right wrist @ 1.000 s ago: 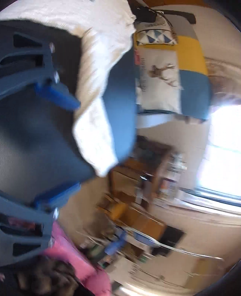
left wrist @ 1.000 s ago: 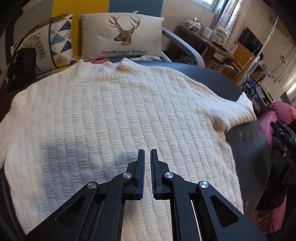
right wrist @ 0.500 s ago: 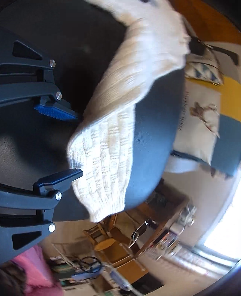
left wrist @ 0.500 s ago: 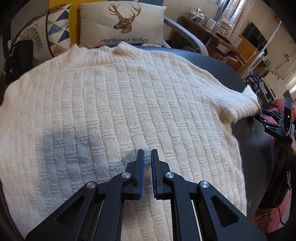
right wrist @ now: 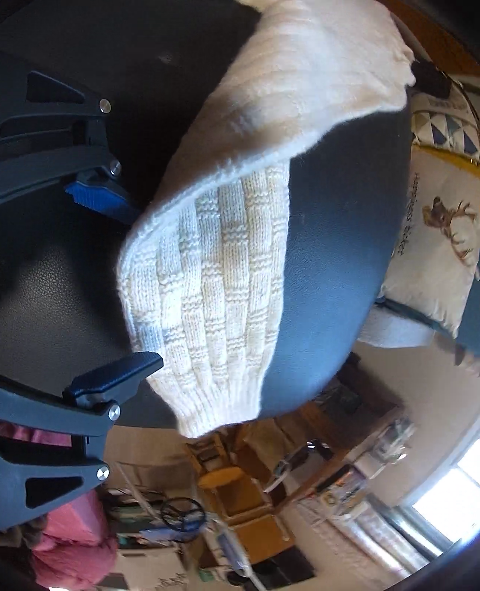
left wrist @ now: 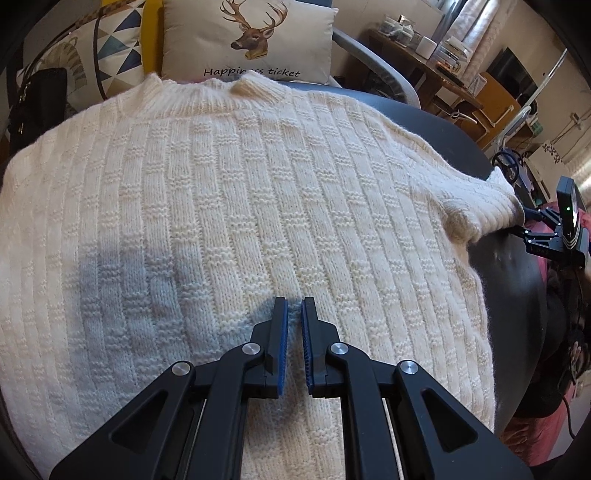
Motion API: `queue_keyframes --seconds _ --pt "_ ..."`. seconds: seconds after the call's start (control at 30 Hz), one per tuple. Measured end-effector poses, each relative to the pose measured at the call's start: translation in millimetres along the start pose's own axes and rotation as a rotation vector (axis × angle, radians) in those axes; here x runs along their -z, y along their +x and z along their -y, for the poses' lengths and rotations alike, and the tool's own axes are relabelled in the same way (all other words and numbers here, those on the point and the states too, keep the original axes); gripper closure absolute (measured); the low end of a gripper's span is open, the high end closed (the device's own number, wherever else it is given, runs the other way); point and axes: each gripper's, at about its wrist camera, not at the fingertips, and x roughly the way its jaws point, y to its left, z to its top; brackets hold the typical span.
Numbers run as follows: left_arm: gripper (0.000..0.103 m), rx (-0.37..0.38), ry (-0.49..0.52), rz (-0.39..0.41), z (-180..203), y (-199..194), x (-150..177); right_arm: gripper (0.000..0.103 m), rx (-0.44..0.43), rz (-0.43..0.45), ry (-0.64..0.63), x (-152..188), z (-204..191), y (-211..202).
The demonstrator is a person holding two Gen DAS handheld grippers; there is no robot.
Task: Fold clothes
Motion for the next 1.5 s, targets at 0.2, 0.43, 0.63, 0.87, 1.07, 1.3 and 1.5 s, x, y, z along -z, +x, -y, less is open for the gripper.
queue_keyframes --seconds 0.2,0.43,0.63,0.87,1.07,1.3,1.5 --pt "0.095 0.02 -0.012 0.001 -3.1 -0.9 0.8 0.098 0.094 -0.052 -0.062 -8.6 -12.8 2.8" --pt "0.095 0.019 0.024 0.003 -1.6 -0.8 0.0 0.098 0.019 -0.096 -0.067 -11.2 -12.9 -36.3" --pt "0.095 0.028 0.043 0.009 -2.2 0.5 -0.6 0.098 -0.176 -0.114 -0.022 -31.4 14.0 -98.5" --pt "0.095 0.034 0.04 0.004 -3.0 1.1 -0.4 0.072 -0.035 -0.184 0.132 -68.5 72.4 -65.8" --pt "0.095 0.049 0.054 0.005 -4.1 0.4 2.2 0.072 -0.133 -0.061 0.379 -7.5 76.1 -61.0" --pt "0.095 0.031 0.079 0.006 -0.6 -0.2 2.8 0.067 -0.058 0.114 0.352 97.3 7.3 -85.7" --pt "0.095 -0.006 0.088 0.0 5.1 -0.3 2.8 0.059 -0.074 0.154 0.329 117.3 -28.1 -73.3"
